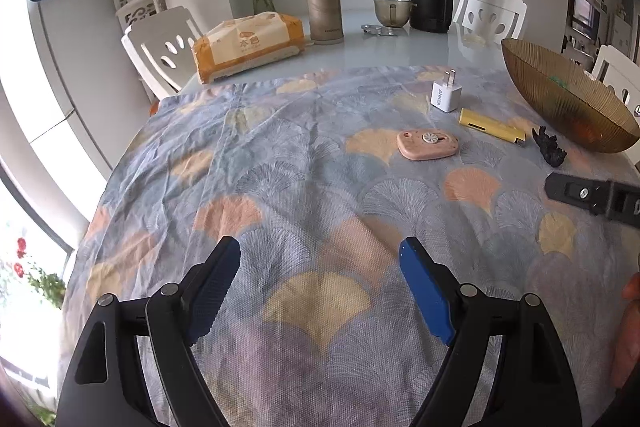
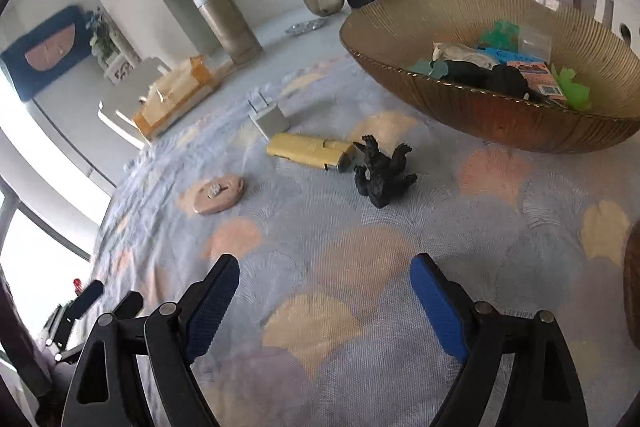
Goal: Organize rigid objects
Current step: 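Move both tools back over the table, then grasp the pink cutter with left tool while right tool grasps black dragon figurine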
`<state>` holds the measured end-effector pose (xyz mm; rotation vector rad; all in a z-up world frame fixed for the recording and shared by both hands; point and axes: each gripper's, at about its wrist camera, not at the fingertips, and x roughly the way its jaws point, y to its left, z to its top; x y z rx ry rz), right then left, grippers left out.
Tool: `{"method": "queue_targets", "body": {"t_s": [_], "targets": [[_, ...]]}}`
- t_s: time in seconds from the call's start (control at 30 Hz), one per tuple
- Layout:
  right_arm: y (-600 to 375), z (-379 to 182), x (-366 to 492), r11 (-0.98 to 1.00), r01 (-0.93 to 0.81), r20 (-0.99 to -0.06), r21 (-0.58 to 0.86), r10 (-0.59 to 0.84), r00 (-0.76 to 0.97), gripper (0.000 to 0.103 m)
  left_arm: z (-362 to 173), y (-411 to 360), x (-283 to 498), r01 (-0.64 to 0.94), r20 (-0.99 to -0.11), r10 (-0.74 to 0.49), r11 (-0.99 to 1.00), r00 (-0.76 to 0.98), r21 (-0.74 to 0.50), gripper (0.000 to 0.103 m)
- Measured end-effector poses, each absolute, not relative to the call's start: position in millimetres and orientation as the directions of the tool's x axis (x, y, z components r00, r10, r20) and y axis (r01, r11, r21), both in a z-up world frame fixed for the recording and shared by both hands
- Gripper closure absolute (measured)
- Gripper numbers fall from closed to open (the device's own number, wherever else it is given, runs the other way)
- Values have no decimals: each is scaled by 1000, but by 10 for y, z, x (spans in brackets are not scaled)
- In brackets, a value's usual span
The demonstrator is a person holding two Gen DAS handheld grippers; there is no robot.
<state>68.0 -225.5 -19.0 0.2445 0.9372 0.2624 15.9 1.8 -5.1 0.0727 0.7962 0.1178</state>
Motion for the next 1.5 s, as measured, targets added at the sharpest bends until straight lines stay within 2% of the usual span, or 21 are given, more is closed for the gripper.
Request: {"method": "queue_targets", "body": {"t_s": [0.13, 0.3, 0.37, 0.43, 0.57, 0.63, 0.7, 0.77, 0.9, 1.03, 1.1, 1.13, 1.17, 1.2, 1.23, 1.33, 1.43, 1.5], "targets": [[-2209, -182, 681, 945, -134, -765, 298, 320, 558, 16, -72, 5, 162, -74, -711, 137, 990, 690, 120, 22], [-2310, -194, 683, 924, -127, -745, 361, 368, 557, 16, -86, -20, 174, -61, -718, 136, 990, 683, 130, 22], [-2382, -189, 659, 918, -100, -735, 384, 369, 568, 16, -109, -75, 226, -7, -746, 107, 991, 657, 136, 22], [-2454, -160, 629, 923, -62, -724, 381, 339, 600, 16, -102, -156, 297, 63, -770, 74, 987, 634, 147, 22], [-2474, -64, 605, 969, 24, -733, 246, 170, 659, 16, -15, -405, 480, 204, -765, 60, 948, 641, 245, 22], [-2408, -91, 686, 981, 28, -769, 194, 134, 625, 18, -28, -527, 626, 265, -761, 59, 918, 646, 296, 22], [-2371, -117, 786, 983, 2, -798, 182, 147, 585, 33, -88, -598, 776, 310, -763, 51, 895, 645, 322, 22], [-2354, -128, 886, 982, -9, -815, 189, 162, 557, 34, -157, -605, 953, 346, -777, 17, 889, 629, 300, 22], [-2336, -149, 1081, 986, -8, -830, 165, 143, 539, 34, -156, -529, 1249, 392, -805, -106, 905, 583, 165, 21], [-2283, -175, 1174, 992, -11, -819, 129, 113, 563, 35, -176, -570, 1389, 422, -804, -152, 897, 575, 132, 21], [-2249, -185, 1163, 996, -10, -807, 89, 78, 586, 47, -182, -603, 1407, 422, -801, -157, 898, 578, 128, 21], [-2232, -186, 1177, 997, -8, -805, 79, 69, 589, 52, -179, -620, 1410, 422, -799, -156, 897, 580, 131, 23], [-2228, -188, 1181, 996, -15, -801, 85, 77, 594, 63, -177, -629, 1399, 424, -799, -160, 897, 579, 128, 25], [-2235, -183, 1173, 995, -22, -796, 94, 89, 599, 67, -172, -632, 1376, 437, -803, -184, 894, 567, 104, 41], [-2243, -183, 1170, 995, -24, -794, 99, 93, 600, 67, -167, -615, 1372, 449, -806, -213, 891, 552, 72, 50], [-2254, -162, 1133, 994, -33, -786, 108, 106, 609, 68, -145, -606, 1256, 409, -805, -172, 908, 568, 94, 51], [-2245, -106, 1032, 991, -61, -766, 118, 130, 629, 68, -69, -515, 1062, 364, -803, -182, 930, 568, 47, 51], [-2218, -97, 928, 984, -103, -787, 145, 177, 591, 68, 27, -431, 860, 303, -792, -161, 953, 589, 32, 51]]}}
